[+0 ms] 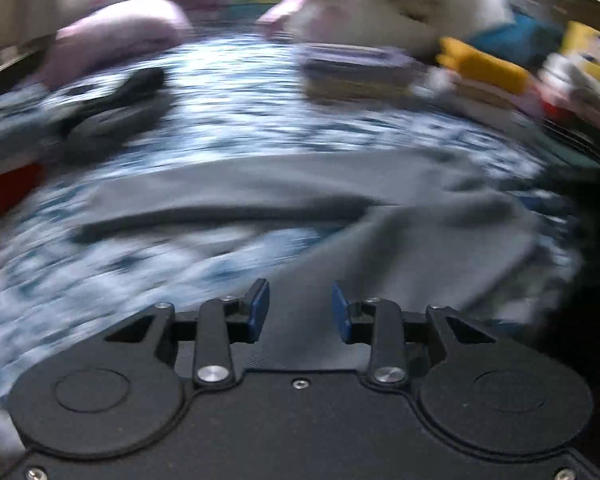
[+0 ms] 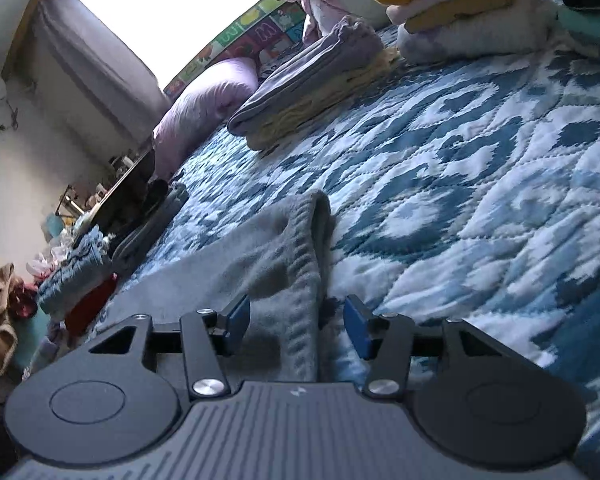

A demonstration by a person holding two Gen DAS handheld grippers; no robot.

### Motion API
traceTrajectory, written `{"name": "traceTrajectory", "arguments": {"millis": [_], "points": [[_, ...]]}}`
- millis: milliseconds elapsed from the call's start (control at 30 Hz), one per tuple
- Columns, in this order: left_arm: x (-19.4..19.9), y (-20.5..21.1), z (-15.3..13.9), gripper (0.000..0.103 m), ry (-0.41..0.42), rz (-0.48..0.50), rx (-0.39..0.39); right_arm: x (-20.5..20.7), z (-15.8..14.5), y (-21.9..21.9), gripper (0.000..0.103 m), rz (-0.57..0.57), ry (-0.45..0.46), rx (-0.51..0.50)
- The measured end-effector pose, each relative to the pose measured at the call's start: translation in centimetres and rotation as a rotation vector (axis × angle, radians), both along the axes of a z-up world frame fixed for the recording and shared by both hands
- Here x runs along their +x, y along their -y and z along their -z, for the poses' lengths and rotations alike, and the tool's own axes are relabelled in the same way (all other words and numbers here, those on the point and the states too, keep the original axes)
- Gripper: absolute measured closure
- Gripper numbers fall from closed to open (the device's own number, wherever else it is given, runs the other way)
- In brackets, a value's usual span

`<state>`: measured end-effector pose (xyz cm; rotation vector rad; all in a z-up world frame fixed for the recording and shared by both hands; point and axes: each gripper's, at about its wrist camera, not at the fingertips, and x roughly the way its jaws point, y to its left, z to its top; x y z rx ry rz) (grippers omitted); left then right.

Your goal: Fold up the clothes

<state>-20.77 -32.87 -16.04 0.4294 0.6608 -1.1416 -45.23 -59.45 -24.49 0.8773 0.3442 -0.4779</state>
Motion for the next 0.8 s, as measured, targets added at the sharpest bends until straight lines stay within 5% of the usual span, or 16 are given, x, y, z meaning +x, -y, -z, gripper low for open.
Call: {"name": "traceTrajectory", "arguments": {"millis": [67,167,233,333,400,500,667,800], "points": [[-1.8,2.7,1.1,0.071,0.014,0.069,0.025,-0.1,-0.1,0.4,0.05,0.01,0.005,0.005],[-4.5,5.2,5.0,0.071,-0.049,0.205,0.162,-0.1,-0.3,1.2,0.049,0.023,0.008,0.006],[-6.5,4.8,4.7,0.073,0.089,0.289,0.175,0.0,-0.4,1.9,0.048,0.028,0.007,0.002],[-5.9,3.7,3.3,0.072,0.098,0.301,0.164,0.2,-0.5,3.2,0.047,0.028,0.004,0.0],[-3.2,2.8,2.1,0.072,0.07,0.205,0.124,0.7,-0.5,4.1,0.045,0.02,0.004,0.0],[1.0,1.3,0.4,0.058,0.022,0.052,0.059,1.8,-0.6,5.4,0.041,-0.01,0.006,-0.018],[12.0,-1.2,-1.0,0.058,-0.098,-0.31,-0.049,4.3,-0.6,6.8,0.038,-0.065,-0.025,-0.051],[18.7,-1.6,-0.1,0.058,-0.149,-0.439,-0.077,6.1,-0.7,7.5,0.038,-0.109,-0.059,-0.099]]}}
